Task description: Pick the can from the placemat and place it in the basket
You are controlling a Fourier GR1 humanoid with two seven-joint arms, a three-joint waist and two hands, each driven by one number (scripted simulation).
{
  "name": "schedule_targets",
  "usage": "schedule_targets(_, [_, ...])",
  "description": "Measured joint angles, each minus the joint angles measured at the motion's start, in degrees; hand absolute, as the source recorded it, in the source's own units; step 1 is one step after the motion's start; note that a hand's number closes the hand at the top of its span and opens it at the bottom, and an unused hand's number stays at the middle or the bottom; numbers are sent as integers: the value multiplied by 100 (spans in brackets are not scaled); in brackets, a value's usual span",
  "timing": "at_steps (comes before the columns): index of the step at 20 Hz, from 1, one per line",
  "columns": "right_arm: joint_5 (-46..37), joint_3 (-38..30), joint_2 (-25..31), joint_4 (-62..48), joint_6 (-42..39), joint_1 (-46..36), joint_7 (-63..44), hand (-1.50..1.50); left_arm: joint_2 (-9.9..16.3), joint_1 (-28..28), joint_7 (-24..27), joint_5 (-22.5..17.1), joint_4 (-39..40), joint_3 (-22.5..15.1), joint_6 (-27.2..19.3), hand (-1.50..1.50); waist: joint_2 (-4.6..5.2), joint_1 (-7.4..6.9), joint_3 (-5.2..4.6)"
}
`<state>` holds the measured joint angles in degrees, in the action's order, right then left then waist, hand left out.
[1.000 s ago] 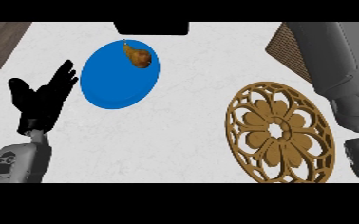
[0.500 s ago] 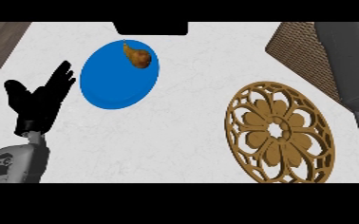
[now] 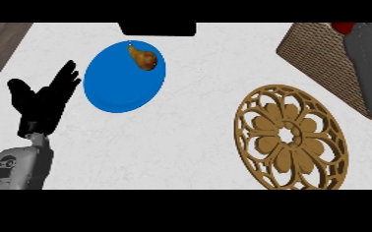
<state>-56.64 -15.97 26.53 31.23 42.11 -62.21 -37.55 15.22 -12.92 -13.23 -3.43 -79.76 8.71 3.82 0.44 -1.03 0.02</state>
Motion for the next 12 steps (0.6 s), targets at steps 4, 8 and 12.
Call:
schedule_targets(4, [209, -162, 118, -320, 125, 42, 420, -150, -18, 34, -5, -9, -79, 9, 16, 0, 3, -24, 3])
schedule_targets(8, [465, -297, 164, -465, 203, -54, 923, -150, -47, 81, -10, 46, -122, -16, -6, 0, 5, -38, 4])
schedule_targets(12, [813, -565, 239, -322, 499, -12, 1222, -150, -75, 3, -18, 50, -36, -2, -19, 0, 1, -11, 4])
